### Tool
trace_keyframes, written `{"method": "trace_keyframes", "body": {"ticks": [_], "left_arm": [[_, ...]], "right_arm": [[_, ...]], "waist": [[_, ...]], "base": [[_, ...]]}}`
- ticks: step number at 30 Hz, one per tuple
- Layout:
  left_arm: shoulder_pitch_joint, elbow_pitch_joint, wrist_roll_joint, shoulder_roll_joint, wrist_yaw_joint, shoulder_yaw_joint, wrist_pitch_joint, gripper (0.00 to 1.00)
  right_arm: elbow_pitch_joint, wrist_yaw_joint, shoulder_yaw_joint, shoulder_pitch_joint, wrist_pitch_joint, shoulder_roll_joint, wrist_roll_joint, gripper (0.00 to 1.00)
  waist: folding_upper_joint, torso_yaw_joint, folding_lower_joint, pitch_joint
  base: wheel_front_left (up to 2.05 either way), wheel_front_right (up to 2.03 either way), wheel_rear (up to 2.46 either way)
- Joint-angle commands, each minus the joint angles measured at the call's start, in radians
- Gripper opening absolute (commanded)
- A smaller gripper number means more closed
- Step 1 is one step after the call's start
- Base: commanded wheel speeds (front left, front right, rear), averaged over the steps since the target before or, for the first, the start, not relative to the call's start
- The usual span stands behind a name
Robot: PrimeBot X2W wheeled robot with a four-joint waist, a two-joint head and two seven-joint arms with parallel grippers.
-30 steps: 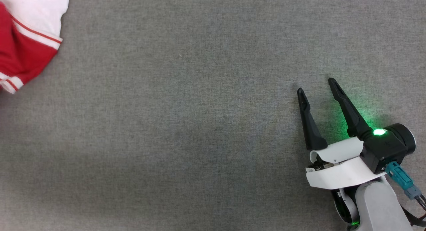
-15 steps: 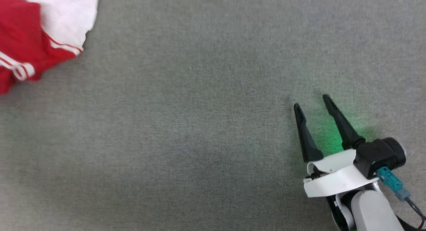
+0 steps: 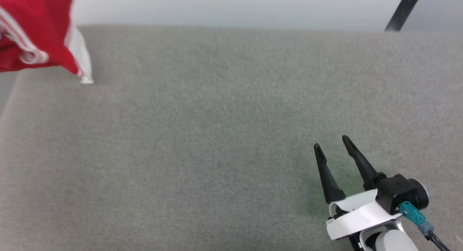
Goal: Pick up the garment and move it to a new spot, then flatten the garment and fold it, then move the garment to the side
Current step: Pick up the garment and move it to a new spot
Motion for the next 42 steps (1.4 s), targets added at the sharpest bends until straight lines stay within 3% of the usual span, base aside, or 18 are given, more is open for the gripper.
{"method": "trace_keyframes", "body": {"ticks": [1,6,11,21,28,36,42], "left_arm": [[0.013,-0.010,-0.003,-0.006,-0.007,-0.005,0.005,0.00],[0.065,-0.113,-0.018,-0.060,0.019,-0.031,0.051,0.00],[0.155,-0.280,-0.035,-0.116,0.076,-0.061,0.139,0.00],[0.315,-0.662,-0.084,-0.222,0.228,-0.114,0.322,0.00],[0.333,-0.815,-0.071,-0.308,0.331,-0.167,0.382,0.00],[0.343,-0.870,-0.075,-0.382,0.365,-0.223,0.384,0.00],[0.372,-0.848,-0.083,-0.410,0.357,-0.232,0.339,0.00]], "right_arm": [[0.004,-0.001,0.001,0.015,-0.004,-0.001,0.005,1.00],[0.012,-0.001,-0.015,0.032,-0.006,-0.001,0.009,1.00],[0.018,-0.001,-0.069,0.040,-0.006,-0.001,-0.007,1.00],[0.029,-0.001,-0.222,0.046,-0.011,0.000,-0.045,1.00],[0.060,-0.001,-0.286,0.015,-0.014,0.000,-0.066,1.00],[0.088,-0.001,-0.323,-0.013,-0.015,0.000,-0.049,1.00],[0.097,-0.001,-0.314,-0.019,-0.016,0.000,-0.009,1.00]], "waist": [[0.0000,0.031,0.0000,-0.101],[0.0000,0.021,0.0000,-0.156],[0.0000,-0.019,0.0000,-0.180],[0.0000,-0.164,0.0000,-0.162],[0.0000,-0.284,0.0000,-0.128],[0.0000,-0.391,0.0000,-0.060],[0.0000,-0.439,0.0000,-0.015]], "base": [[0.00,0.00,0.00],[0.00,0.00,0.00],[0.00,0.00,0.00],[0.00,0.00,0.00],[0.00,0.00,0.00],[0.00,0.00,0.00],[0.00,0.00,0.00]]}}
